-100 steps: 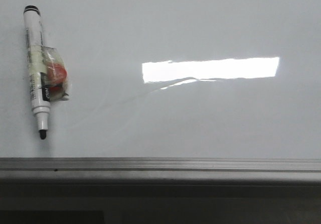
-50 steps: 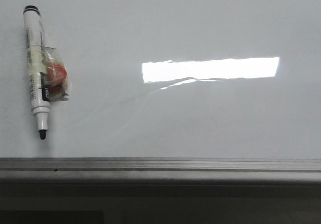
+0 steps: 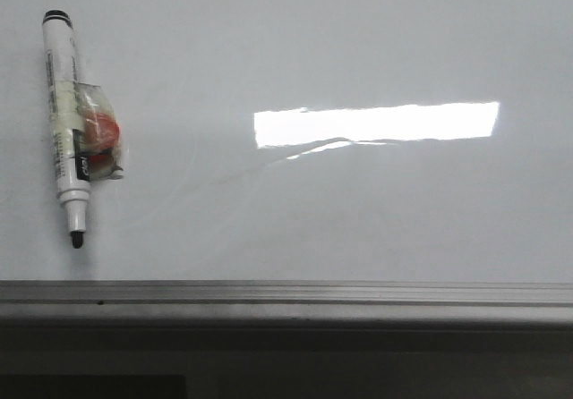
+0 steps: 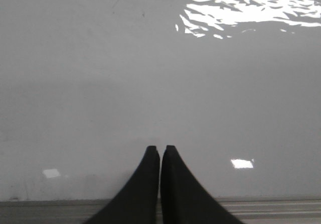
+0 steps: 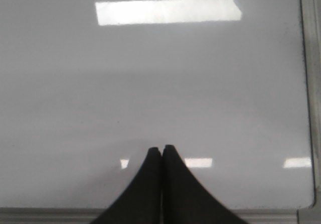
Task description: Write number 3 on whiteboard
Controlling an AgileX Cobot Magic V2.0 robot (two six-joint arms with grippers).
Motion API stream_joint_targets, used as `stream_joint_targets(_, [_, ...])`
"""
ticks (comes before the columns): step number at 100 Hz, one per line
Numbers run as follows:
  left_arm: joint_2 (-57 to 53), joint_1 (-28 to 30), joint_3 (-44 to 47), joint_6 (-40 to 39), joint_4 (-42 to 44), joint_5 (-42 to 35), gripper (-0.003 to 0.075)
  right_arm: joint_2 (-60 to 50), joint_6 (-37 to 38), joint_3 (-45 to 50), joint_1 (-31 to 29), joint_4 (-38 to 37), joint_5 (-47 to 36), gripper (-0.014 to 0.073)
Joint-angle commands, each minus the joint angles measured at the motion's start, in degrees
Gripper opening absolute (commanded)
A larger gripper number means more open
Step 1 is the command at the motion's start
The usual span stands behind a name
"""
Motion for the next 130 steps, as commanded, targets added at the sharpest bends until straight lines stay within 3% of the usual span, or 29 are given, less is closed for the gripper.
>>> stream_joint_targets(1, [-1.3, -0.5, 1.9, 0.2, 0.0, -3.6, -0.0020, -0.9, 0.0, 1.4, 0.0, -2.2, -5.6, -0.0064])
stream_joint_targets(21, [-1.3, -0.5, 1.9, 0.2, 0.0, -5.2, -0.0020, -0.9, 0.0, 1.4, 0.0, -1.4, -14.5, -0.0064])
stream_joint_targets(45, [-1.3, -0.5, 1.9, -0.2, -0.7, -12.3, -0.0020, -0.8, 0.0, 1.4, 0.0, -0.9, -11.6, -0.0064])
stream_joint_targets(54, [-1.3, -0.5, 1.4, -0.6, -7.3, -17.2, -0.0020, -0.7, 0.0, 1.4, 0.0, 5.9, -11.6, -0.0064])
stream_joint_targets(63, [-0.8, -0.4, -0.4, -0.6, -8.3, -14.8, -0.0020, 0.4, 0.0, 1.1, 0.0, 11.0, -11.2, -0.0064])
stream_joint_targets(77, [2.7, -0.4, -4.7, -0.6, -7.0, -11.8, -0.0020, 4.1, 0.0, -0.9, 0.0, 12.4, -11.9, -0.0064])
stream_joint_targets(94, [9.0, -0.4, -15.9, 0.1, -6.1, -4.9, -0.0020, 11.0, 0.0, -7.3, 0.0, 15.2, -11.3, -0.0064])
stream_joint_targets(114, [13.8, -0.4, -20.2, 0.5, -6.0, -5.0, -0.0014, 17.6, 0.0, -12.1, 0.0, 15.2, -5.7, -0.0064])
stream_joint_targets(121, [15.2, -0.5, -20.2, 1.1, -6.0, -5.1, 0.0055, 18.4, 0.0, -12.1, 0.0, 15.2, -5.2, -0.0064])
stream_joint_targets(126, [16.2, -0.5, -20.0, 1.1, -6.0, -5.9, 0.0150, 18.5, 0.0, -12.1, 0.0, 15.2, -4.8, -0.0064])
stream_joint_targets(130, [16.9, -0.4, -19.9, 1.1, -6.0, -7.3, 0.0274, 18.5, 0.0, -12.1, 0.0, 15.2, -4.8, -0.0064])
